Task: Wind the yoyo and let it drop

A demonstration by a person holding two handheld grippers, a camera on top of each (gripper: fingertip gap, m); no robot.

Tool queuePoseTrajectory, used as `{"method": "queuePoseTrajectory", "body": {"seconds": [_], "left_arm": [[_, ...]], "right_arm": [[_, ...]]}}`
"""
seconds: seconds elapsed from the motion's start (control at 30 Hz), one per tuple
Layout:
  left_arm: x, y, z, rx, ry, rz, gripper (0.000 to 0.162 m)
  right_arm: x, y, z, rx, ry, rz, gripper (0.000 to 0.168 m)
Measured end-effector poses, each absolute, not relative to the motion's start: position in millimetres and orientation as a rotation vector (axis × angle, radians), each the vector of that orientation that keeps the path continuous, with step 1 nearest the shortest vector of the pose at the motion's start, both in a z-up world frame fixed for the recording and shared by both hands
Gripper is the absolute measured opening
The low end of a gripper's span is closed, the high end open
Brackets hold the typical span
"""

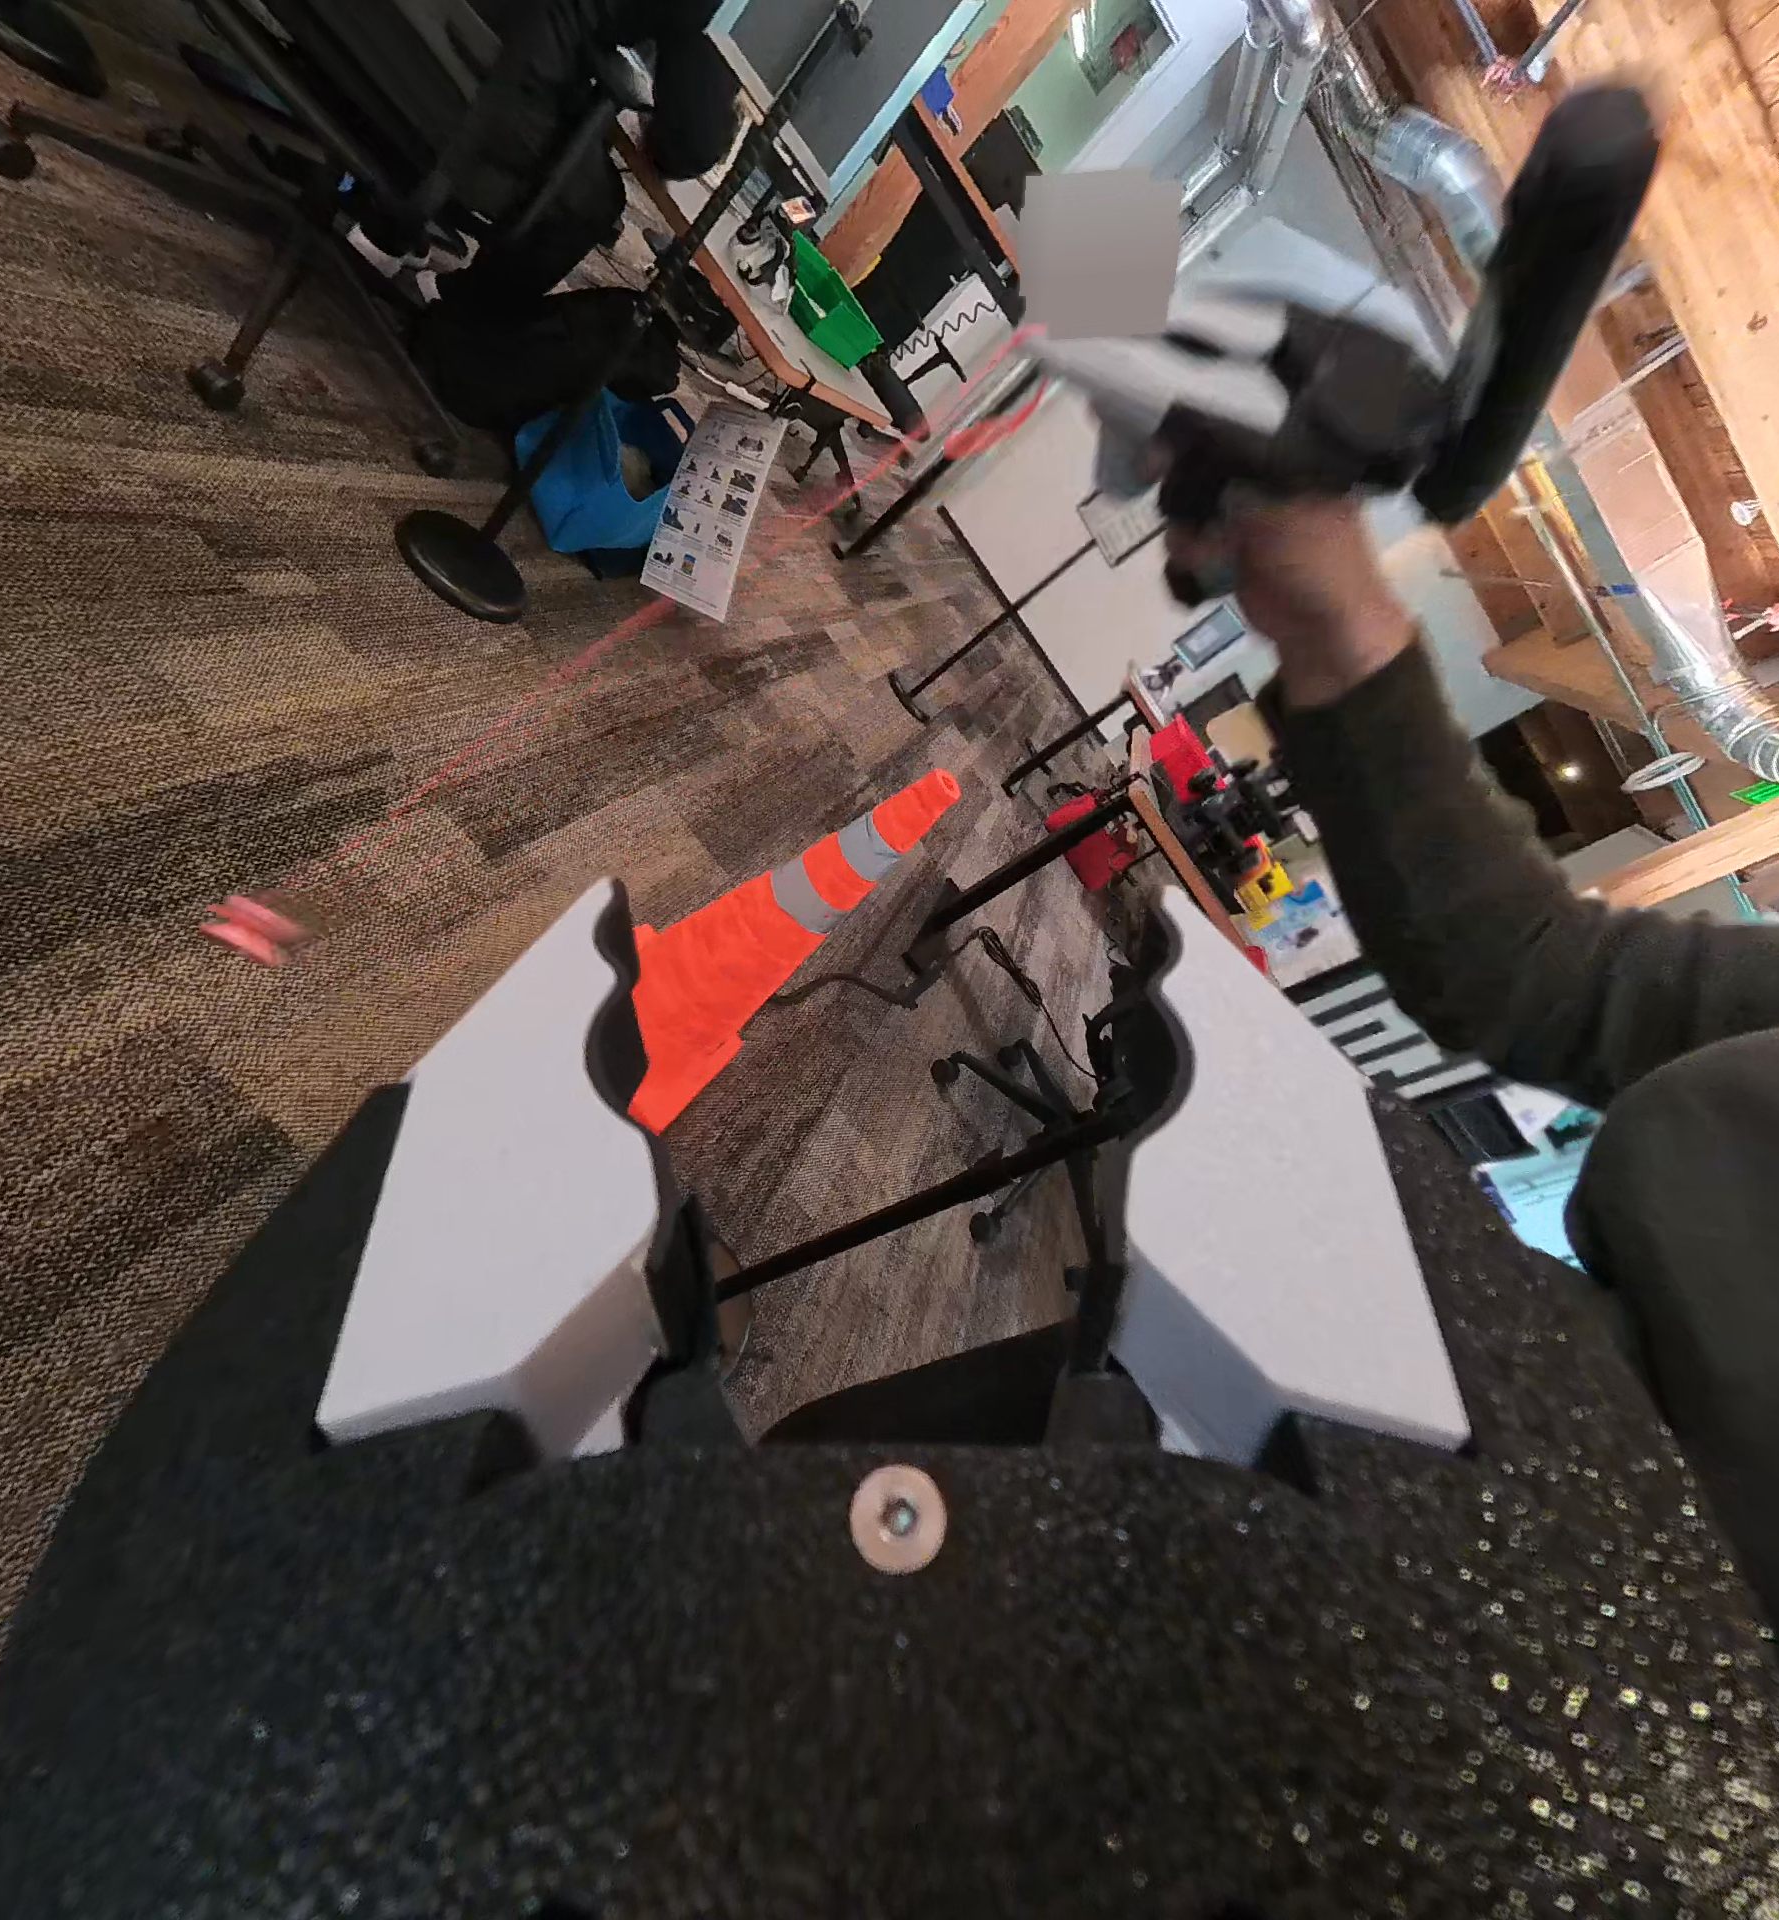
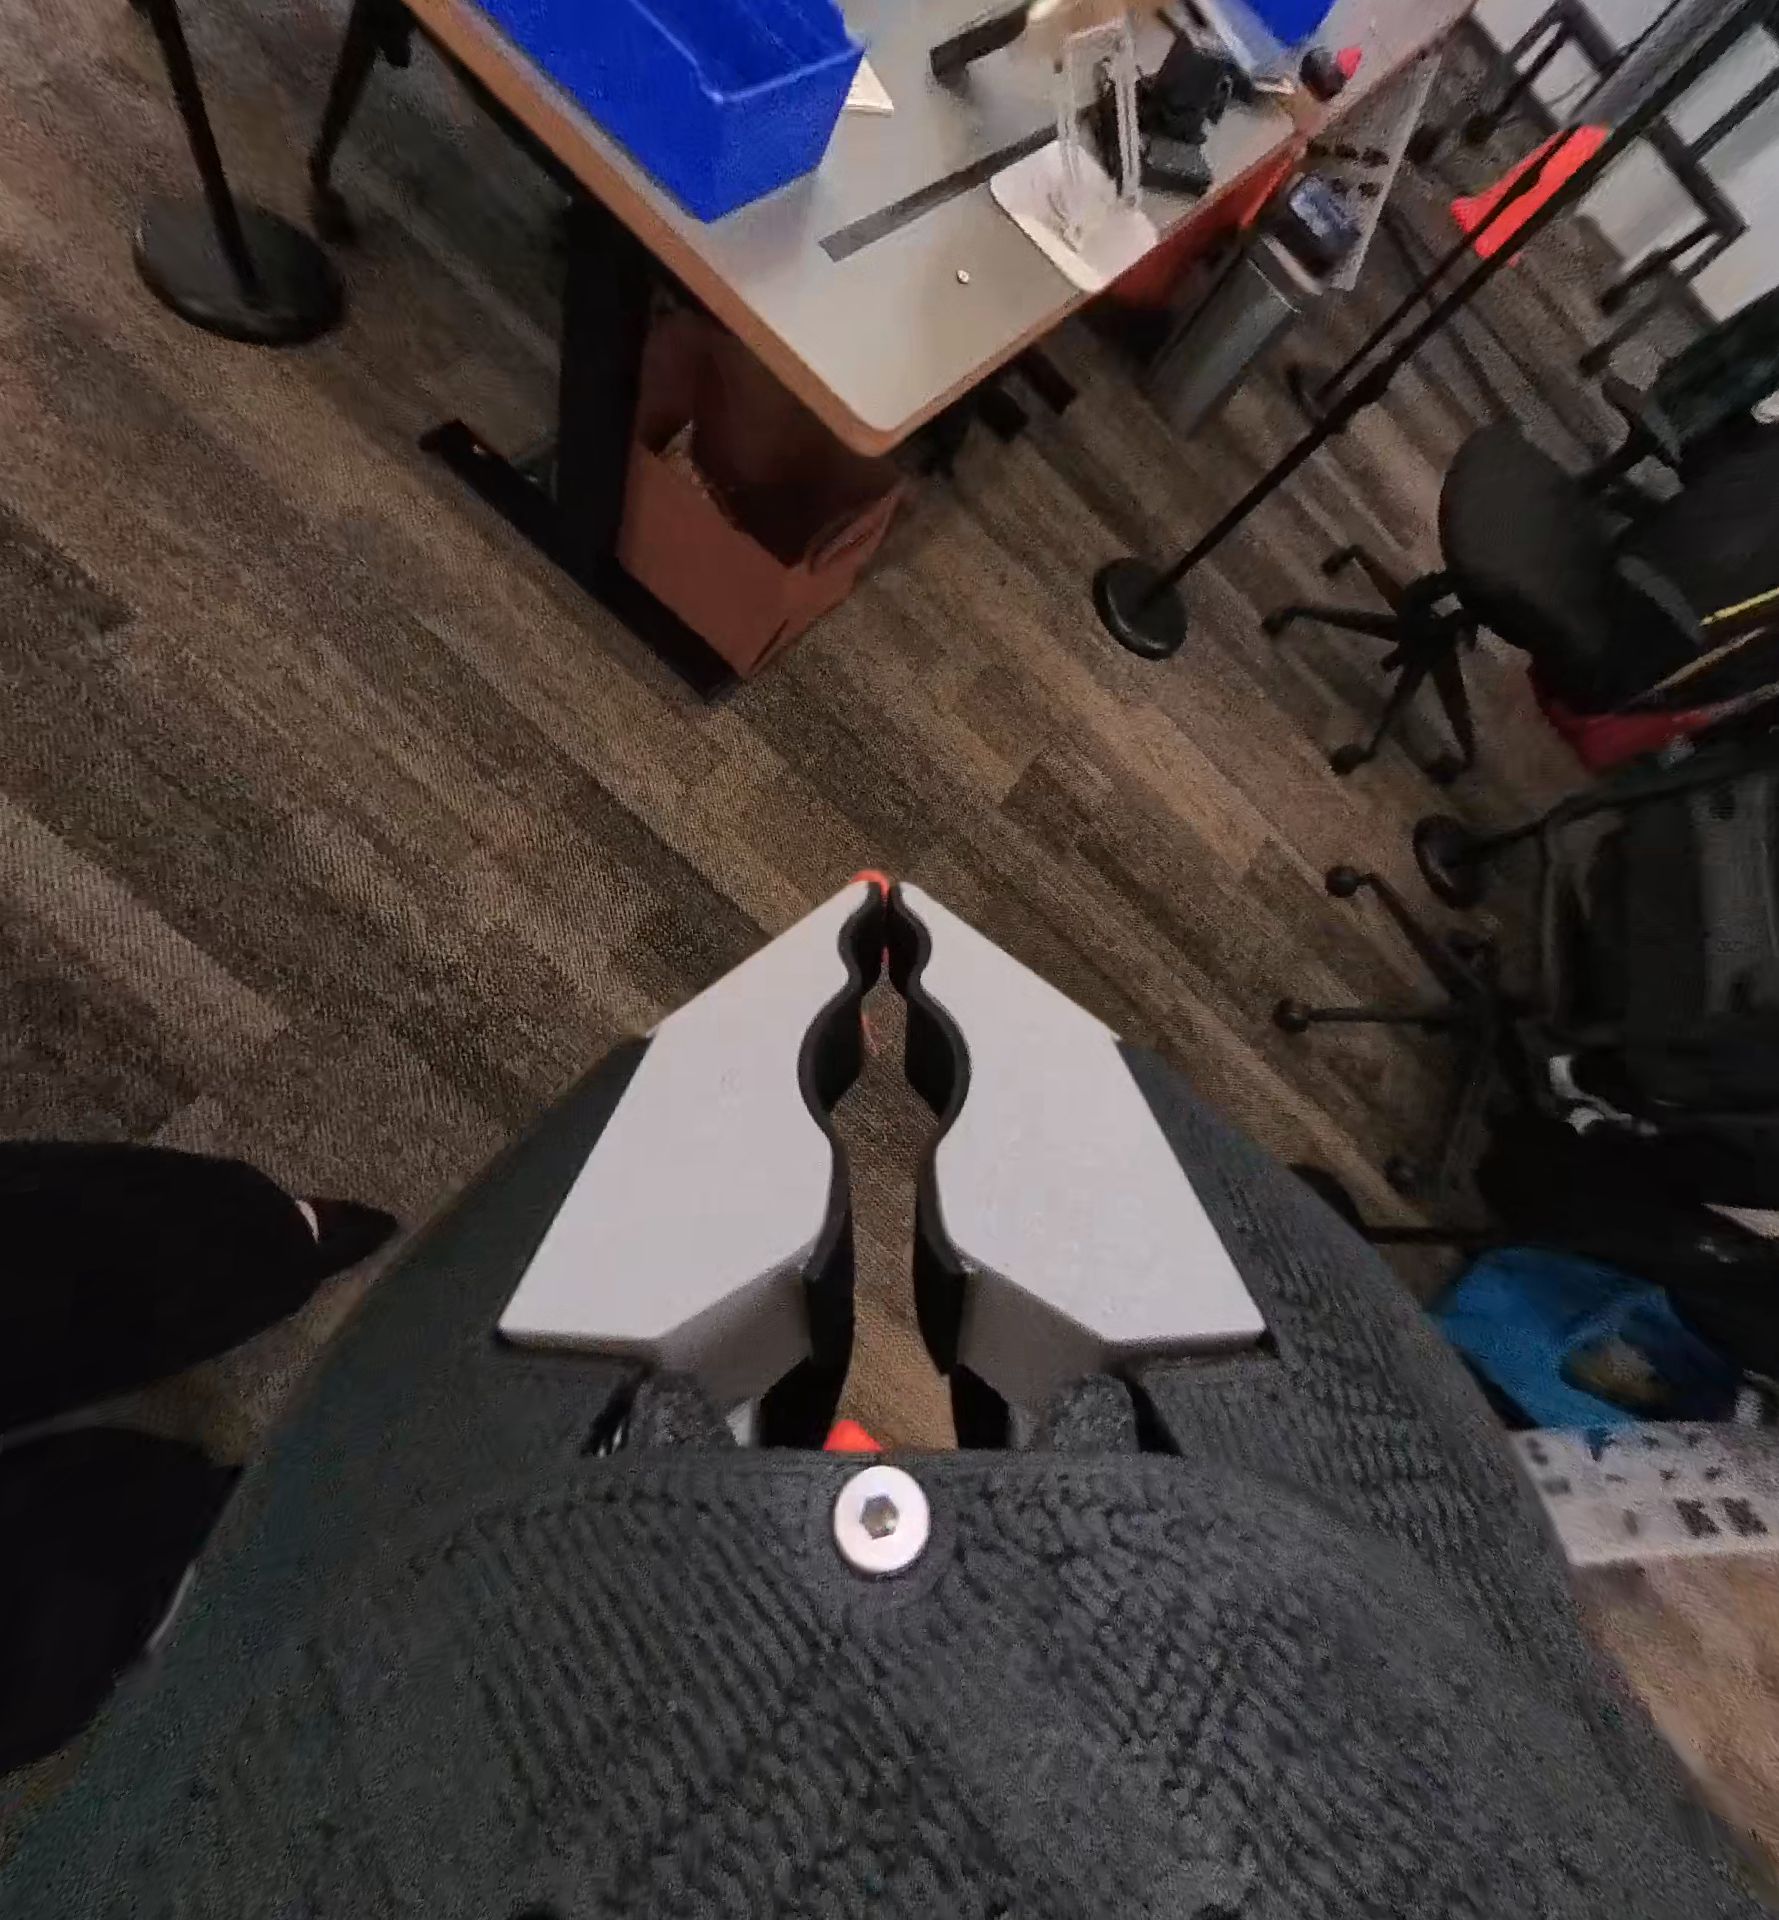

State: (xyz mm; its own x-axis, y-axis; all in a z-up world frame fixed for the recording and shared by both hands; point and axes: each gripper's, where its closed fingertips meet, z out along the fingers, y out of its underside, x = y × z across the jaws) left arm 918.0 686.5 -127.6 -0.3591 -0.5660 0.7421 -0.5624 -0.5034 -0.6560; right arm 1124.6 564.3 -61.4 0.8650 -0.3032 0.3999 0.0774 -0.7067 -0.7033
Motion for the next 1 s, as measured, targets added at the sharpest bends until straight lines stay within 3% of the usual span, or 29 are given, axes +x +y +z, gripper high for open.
{"method": "queuePoseTrajectory", "body": {"seconds": [0.2, 0.23, 0.33, 0.4, 0.53, 0.6, 0.67, 0.8, 0.87, 1.0], "left_arm": [[919, 666, -129, -1.754, 1.634, -2.083, 0.095], [920, 662, -130, -1.756, 1.651, -2.074, 0.097], [927, 654, -131, -1.734, 1.662, -2.029, 0.1], [938, 649, -125, -1.685, 1.636, -2.019, 0.103], [965, 620, -106, -1.409, 1.628, -1.885, 0.116], [981, 592, -106, -1.268, 1.682, -1.749, 0.132], [999, 567, -123, -1.183, 1.783, -1.56, 0.151], [1023, 526, -181, -1.212, 1.982, -1.495, 0.154], [1027, 510, -188, -1.197, 1.978, -1.627, 0.148], [1032, 489, -241, -1.243, 2.184, -1.59, 0.105]], "right_arm": [[1176, 565, 2, -2.484, 0.004, -0.821, 0.0], [1196, 566, 39, -2.373, 0.029, -0.988, 0.0], [1195, 556, 224, -1.645, 0.115, -1.379, 0.0], [1164, 543, 293, -1.427, 0.114, -1.399, 0.0], [1134, 555, 303, -1.466, 0.042, -1.33, 0.0], [1124, 562, 297, -1.503, -0.007, -1.338, 0.0], [1115, 565, 299, -1.517, -0.026, -1.328, 0.0], [1091, 564, 336, -1.465, -0.053, -1.32, 0.0], [1079, 563, 356, -1.457, -0.076, -1.312, 0.0], [1049, 561, 393, -1.423, -0.128, -1.296, 0.0]]}}
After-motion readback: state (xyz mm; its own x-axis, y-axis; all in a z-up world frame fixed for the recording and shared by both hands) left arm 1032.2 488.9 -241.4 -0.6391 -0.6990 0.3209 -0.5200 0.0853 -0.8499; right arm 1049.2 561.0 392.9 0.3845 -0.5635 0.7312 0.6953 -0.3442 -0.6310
